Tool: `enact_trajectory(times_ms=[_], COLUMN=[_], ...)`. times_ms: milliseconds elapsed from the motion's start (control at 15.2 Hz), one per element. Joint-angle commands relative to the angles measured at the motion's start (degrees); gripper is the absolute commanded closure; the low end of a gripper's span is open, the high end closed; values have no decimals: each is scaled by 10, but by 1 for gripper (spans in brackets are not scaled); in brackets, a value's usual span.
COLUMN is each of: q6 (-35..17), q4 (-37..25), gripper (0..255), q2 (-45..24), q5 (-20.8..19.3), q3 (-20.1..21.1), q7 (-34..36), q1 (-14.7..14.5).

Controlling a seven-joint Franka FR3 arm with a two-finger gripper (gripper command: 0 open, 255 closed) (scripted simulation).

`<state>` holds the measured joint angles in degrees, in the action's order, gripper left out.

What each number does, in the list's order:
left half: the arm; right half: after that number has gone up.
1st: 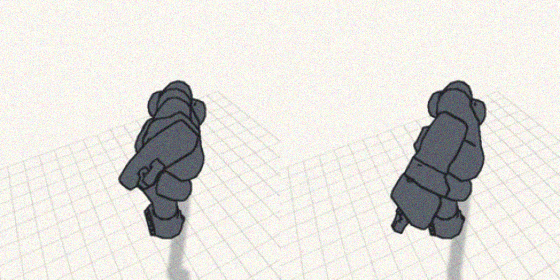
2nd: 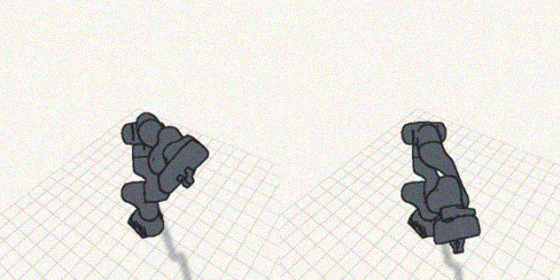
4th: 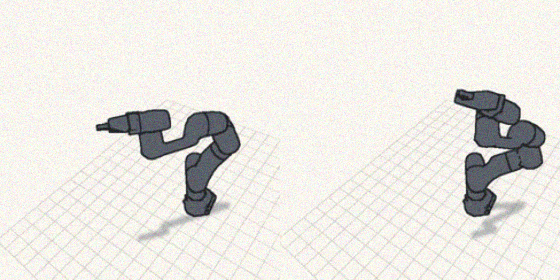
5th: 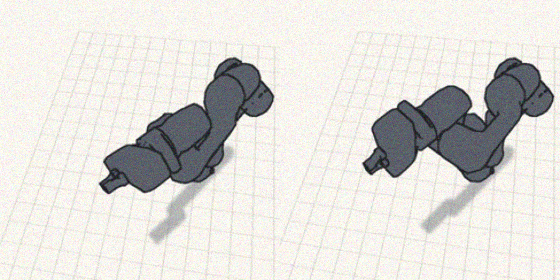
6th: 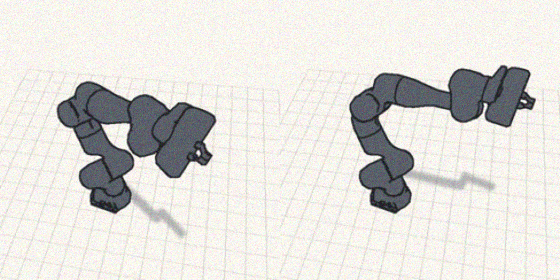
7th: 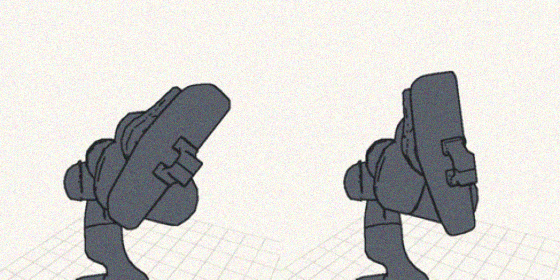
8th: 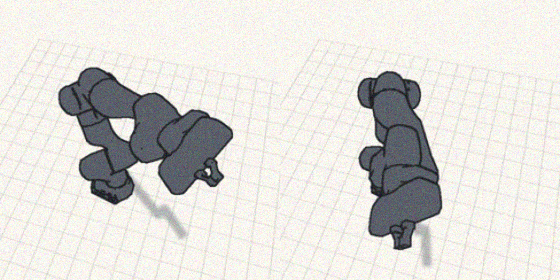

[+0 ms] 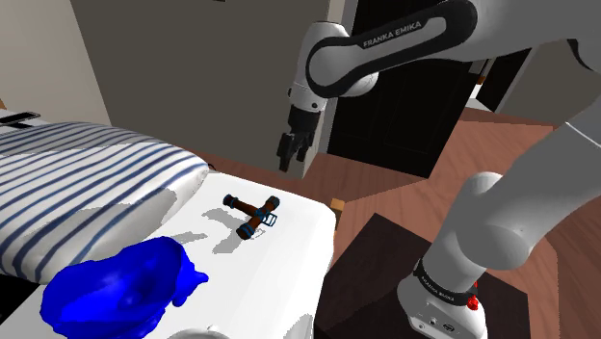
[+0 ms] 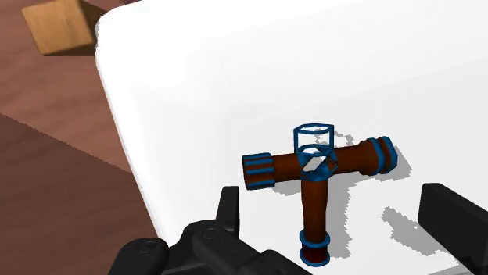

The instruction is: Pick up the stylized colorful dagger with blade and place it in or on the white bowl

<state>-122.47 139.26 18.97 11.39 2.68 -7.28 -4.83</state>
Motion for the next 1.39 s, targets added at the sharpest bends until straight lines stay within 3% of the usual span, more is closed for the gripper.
enact_trajectory(times_ms=[0, 660, 1320], q6=[-34, -162, -221], q4=[-7, -84, -84], gripper=[0, 0, 0], q2=[-42, -255, -314], q5=[6, 26, 33], q3=[6, 30, 37], q7=[-6, -34, -40], q1=[-7, -33, -40])
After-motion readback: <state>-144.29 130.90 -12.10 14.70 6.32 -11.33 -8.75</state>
